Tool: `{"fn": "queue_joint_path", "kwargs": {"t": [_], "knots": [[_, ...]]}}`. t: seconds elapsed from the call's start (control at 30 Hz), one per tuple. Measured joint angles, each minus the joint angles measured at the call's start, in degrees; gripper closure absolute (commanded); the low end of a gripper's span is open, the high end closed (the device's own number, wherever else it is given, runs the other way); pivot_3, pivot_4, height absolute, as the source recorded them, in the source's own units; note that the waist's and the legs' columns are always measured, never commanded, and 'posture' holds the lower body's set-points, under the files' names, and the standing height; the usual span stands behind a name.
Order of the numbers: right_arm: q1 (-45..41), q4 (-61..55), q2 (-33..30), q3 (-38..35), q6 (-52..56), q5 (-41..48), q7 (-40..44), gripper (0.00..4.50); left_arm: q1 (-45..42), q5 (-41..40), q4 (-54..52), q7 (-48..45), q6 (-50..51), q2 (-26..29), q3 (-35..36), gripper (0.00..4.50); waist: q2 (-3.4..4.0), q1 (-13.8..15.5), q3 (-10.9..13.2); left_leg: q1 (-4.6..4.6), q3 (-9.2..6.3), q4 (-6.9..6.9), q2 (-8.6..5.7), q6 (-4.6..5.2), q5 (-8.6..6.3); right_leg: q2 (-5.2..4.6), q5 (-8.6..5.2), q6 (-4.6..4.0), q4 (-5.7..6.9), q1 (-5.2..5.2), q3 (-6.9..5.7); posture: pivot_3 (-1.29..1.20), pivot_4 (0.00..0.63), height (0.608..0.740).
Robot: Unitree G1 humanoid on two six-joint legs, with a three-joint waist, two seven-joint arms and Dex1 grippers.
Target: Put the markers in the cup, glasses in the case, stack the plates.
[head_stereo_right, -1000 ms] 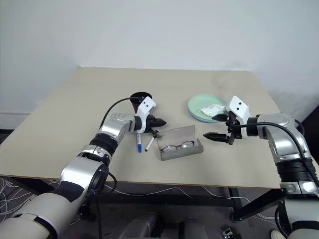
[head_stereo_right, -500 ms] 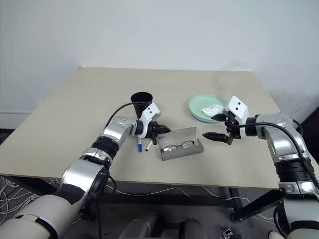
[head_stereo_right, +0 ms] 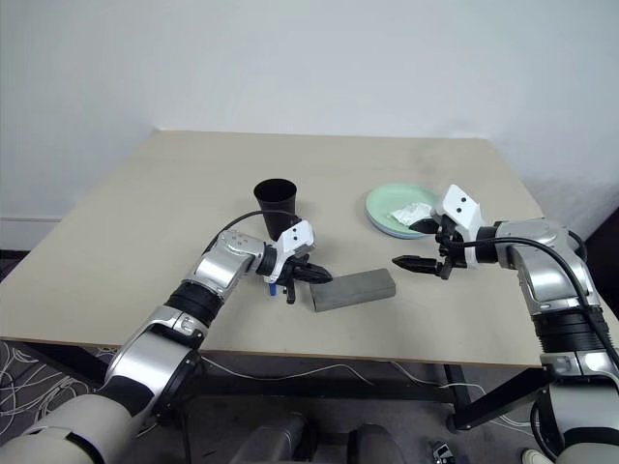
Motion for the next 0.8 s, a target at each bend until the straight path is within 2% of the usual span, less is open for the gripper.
{"fn": "queue_joint_path", "kwargs": {"t": [0.2, 0.43, 0.67, 0.8], "knots": [[-0.78, 0.00, 0.01, 0.15, -0.14, 0.01, 0.01, 0.00, 0.06, -0.32, -1.32, 1.96, 0.53, 1.22, 0.28, 4.48, 0.00, 0.00, 0.00, -0.01, 0.00, -0.03, 0.00, 0.00, 0.00, 0.00, 0.00, 0.00, 0.00, -0.05, 0.02, 0.00, 0.000, 0.727], [-0.73, -0.04, 0.40, 0.51, -0.21, 0.00, -0.01, 0.00, 2.64, -2.59, -14.45, 3.79, 9.29, 6.20, 2.69, 4.48, 0.01, -0.23, 0.00, -0.01, 0.02, -0.08, 0.00, 0.00, 0.00, 0.03, 0.00, 0.00, 0.00, -0.08, 0.07, 0.00, 0.000, 0.727], [-1.15, 0.42, 1.10, 1.84, -0.59, -0.05, 0.40, 0.00, 4.50, -4.05, -26.32, 11.15, 24.22, 6.72, 3.74, 2.29, 0.01, -0.25, 0.00, 0.01, 0.02, -0.06, -0.01, 0.00, 0.00, 0.04, 0.01, 0.00, 0.00, -0.05, 0.09, 0.00, 0.000, 0.727], [-1.54, 1.19, 1.12, 2.08, -0.99, -0.14, 0.73, 0.00, 4.88, -3.70, -27.73, 18.91, 28.58, 5.94, 5.51, 1.00, 0.01, -0.25, 0.00, 0.05, 0.01, -0.08, -0.01, 0.00, 0.00, 0.05, 0.04, 0.01, 0.01, -0.04, 0.10, 0.00, 0.000, 0.727]]}}
